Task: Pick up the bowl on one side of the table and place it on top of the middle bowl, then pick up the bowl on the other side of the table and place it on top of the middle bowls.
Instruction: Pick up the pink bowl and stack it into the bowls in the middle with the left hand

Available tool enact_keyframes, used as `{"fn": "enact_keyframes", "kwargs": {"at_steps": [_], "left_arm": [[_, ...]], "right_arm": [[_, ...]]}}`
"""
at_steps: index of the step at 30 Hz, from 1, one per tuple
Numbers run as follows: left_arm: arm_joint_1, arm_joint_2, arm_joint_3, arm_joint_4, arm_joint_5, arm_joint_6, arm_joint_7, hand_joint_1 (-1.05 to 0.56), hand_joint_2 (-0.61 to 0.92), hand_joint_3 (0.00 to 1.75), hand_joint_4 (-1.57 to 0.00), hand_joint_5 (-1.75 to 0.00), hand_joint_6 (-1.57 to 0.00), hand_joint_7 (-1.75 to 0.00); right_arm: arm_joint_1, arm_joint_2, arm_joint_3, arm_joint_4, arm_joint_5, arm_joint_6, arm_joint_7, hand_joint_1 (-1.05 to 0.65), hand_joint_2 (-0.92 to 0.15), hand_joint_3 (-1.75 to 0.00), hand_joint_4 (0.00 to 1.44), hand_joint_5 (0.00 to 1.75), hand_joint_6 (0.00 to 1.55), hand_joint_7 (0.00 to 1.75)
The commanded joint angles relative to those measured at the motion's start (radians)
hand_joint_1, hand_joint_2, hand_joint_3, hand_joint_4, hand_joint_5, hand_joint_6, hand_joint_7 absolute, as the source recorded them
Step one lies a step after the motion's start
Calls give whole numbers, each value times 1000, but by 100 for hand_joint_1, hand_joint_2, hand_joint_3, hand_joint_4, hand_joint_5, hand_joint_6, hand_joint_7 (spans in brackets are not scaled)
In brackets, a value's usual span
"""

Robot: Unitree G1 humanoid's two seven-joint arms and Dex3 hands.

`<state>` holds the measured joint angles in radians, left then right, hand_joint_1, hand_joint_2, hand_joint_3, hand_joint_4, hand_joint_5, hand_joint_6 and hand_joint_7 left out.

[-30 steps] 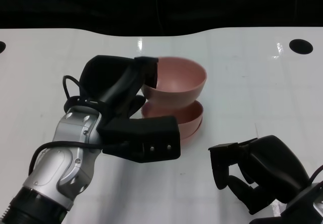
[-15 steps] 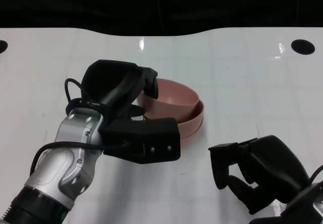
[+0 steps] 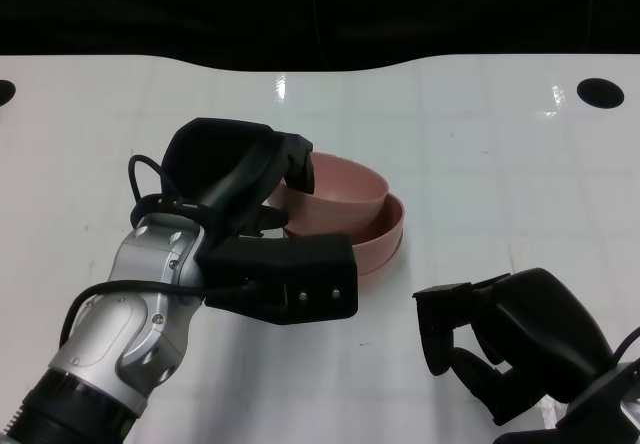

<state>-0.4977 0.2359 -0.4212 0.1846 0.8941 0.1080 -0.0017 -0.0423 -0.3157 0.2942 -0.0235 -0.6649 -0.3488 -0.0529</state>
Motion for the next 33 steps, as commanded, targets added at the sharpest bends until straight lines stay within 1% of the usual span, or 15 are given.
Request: {"fn": "enact_keyframes", "kwargs": {"at_steps": [1,12,13,14,15,17,18,19,20,22,25,26,27,28,33], "left_arm": [[-18,12,3,6,-2,5,2,-29,79,18,-88,-175,-99,-70],[-18,12,3,6,-2,5,2,-29,80,16,-88,-175,-99,-69],[-21,1,-6,58,-6,-3,19,-29,80,16,-88,-175,-99,-69],[-25,-7,-13,98,-9,-10,33,-26,84,20,-87,-175,-99,-49],[-28,-13,-18,128,-11,-16,44,-24,85,22,-86,-175,-101,-40],[-4,-12,-30,171,-44,-58,32,-23,86,24,-86,-175,-102,-33],[17,-7,-36,186,-68,-88,17,-44,90,27,-35,-103,-55,-14],[31,0,-40,190,-87,-108,3,-53,91,28,-18,-77,-38,-7],[38,5,-43,192,-99,-120,-4,-60,92,29,-7,-59,-28,-3],[37,11,-43,191,-106,-127,-6,-64,92,29,-2,-49,-23,-1],[36,14,-45,192,-111,-131,-5,-65,92,29,0,-45,-21,0],[42,23,-35,154,-123,-113,-42,-65,92,29,0,-45,-21,0],[47,31,-28,125,-133,-98,-70,-72,92,31,0,-35,-18,-1],[51,37,-23,103,-139,-86,-91,-74,92,31,0,-31,-16,-1],[59,42,-20,71,-143,-66,-118,-76,92,32,0,-27,-15,-1]], "right_arm": [[3,-6,-4,-10,8,4,5,-6,-14,-151,102,175,85,159],[3,-6,-4,-10,8,4,5,-6,-15,-151,102,175,85,159],[5,-8,-2,-16,4,7,9,-6,-15,-151,102,175,85,159],[6,-10,-1,-20,1,10,12,-6,-14,-151,101,175,85,159],[7,-11,-1,-23,-1,11,14,-6,-14,-151,101,175,85,159],[6,-12,-1,-25,-3,17,20,-6,-14,-150,101,175,85,159],[6,-12,0,-25,-4,22,23,-8,-14,-150,100,175,85,157],[6,-11,0,-25,-5,25,24,-9,-14,-149,100,175,85,156],[6,-11,0,-25,-5,26,24,-9,-14,-148,100,175,85,155],[6,-10,0,-26,-5,27,24,-9,-14,-148,100,175,86,155],[6,-11,1,-27,-5,29,24,-9,-14,-148,100,175,86,154],[6,-11,1,-27,-6,29,25,-9,-14,-148,100,175,86,154],[6,-12,1,-28,-7,29,25,-8,-14,-148,100,175,86,155],[6,-13,1,-28,-7,30,25,-7,-14,-147,100,175,86,155],[6,-13,1,-29,-7,30,26,-7,-14,-147,100,175,85,156]]}}
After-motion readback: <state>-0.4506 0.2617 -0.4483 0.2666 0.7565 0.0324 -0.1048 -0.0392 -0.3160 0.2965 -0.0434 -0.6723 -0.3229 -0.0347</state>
